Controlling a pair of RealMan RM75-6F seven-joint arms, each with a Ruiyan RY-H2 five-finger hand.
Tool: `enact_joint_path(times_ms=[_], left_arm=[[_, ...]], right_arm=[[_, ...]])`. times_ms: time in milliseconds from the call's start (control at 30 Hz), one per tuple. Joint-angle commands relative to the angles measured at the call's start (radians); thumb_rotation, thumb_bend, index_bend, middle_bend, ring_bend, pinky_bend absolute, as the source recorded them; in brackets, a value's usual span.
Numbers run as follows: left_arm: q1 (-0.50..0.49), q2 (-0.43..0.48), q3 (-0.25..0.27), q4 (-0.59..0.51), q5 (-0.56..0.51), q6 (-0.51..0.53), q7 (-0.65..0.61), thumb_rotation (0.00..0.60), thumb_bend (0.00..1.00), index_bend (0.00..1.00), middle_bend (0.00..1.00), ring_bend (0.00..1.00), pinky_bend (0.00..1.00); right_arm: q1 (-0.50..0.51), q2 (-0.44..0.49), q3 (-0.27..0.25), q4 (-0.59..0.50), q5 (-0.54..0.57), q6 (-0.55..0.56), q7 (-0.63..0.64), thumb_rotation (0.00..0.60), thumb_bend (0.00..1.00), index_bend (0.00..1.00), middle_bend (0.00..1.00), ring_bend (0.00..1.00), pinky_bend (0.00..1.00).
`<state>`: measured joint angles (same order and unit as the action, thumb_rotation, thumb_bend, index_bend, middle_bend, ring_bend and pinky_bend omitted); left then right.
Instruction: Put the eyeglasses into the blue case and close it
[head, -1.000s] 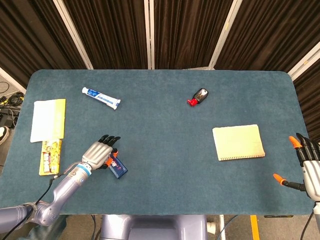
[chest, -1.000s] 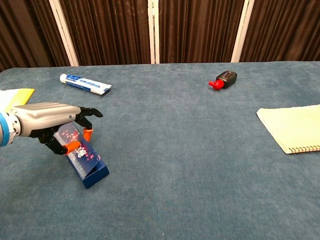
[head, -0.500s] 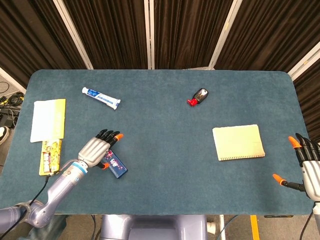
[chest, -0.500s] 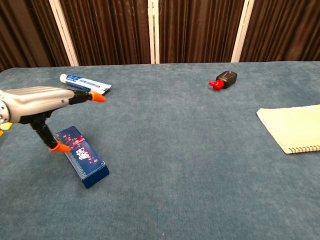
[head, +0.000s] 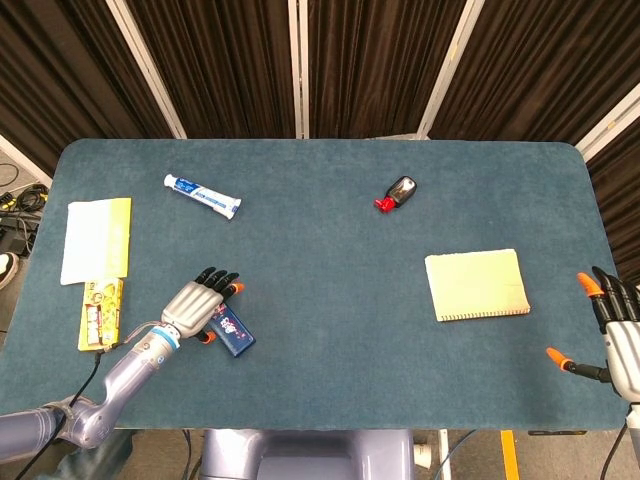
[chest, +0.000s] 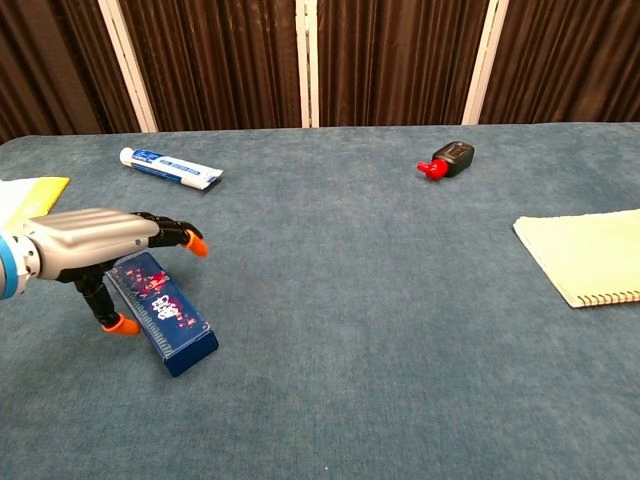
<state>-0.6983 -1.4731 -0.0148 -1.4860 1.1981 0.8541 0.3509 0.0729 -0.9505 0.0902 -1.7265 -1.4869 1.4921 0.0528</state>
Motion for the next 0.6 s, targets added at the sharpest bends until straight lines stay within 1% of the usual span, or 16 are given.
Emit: enact_joint_path(times_ms=[33, 100, 233, 367, 467, 533, 600], left_arm=[[-0.003, -0.007, -0.001, 0.004, -0.002, -0.002, 0.005, 0.6, 0.2, 0.27, 0.17, 0.08, 0.14], [-0.005, -0.012, 0.0, 0.008, -0.01, -0.008, 0.013, 0.6, 0.21, 0.31, 0.2, 0.11, 0.17], [-0.007, -0.022, -0.003, 0.011, -0.026, -0.008, 0.025, 0.6, 0.21, 0.37, 0.24, 0.14, 0.2], [-0.004, -0.025, -0.007, 0.008, -0.028, 0.003, 0.026, 0.6, 0.22, 0.42, 0.28, 0.16, 0.2], [-0.002, -0.025, -0.007, 0.006, -0.032, 0.009, 0.035, 0.6, 0.25, 0.45, 0.31, 0.17, 0.2], [-0.002, -0.022, -0.007, 0.001, -0.042, 0.007, 0.038, 0.6, 0.28, 0.45, 0.31, 0.17, 0.2], [-0.002, -0.018, -0.007, -0.004, -0.044, 0.005, 0.039, 0.6, 0.25, 0.42, 0.28, 0.16, 0.2]], right_arm=[[0.0, 0.0, 0.001, 0.0, 0.001, 0.0, 0.001, 0.6, 0.0, 0.0, 0.0, 0.0, 0.0], [-0.001, 0.001, 0.001, 0.0, 0.003, 0.001, 0.003, 0.6, 0.0, 0.0, 0.0, 0.0, 0.0], [-0.001, 0.003, 0.001, 0.0, 0.002, 0.001, 0.005, 0.6, 0.0, 0.0, 0.0, 0.0, 0.0], [-0.001, 0.003, 0.001, -0.001, 0.001, 0.002, 0.006, 0.6, 0.0, 0.0, 0.0, 0.0, 0.0], [-0.002, 0.003, 0.002, -0.001, 0.001, 0.003, 0.007, 0.6, 0.0, 0.0, 0.0, 0.0, 0.0], [-0.002, 0.004, 0.002, -0.002, 0.003, 0.003, 0.006, 0.6, 0.0, 0.0, 0.0, 0.0, 0.0], [-0.002, 0.004, 0.001, -0.003, 0.002, 0.002, 0.004, 0.6, 0.0, 0.0, 0.0, 0.0, 0.0]])
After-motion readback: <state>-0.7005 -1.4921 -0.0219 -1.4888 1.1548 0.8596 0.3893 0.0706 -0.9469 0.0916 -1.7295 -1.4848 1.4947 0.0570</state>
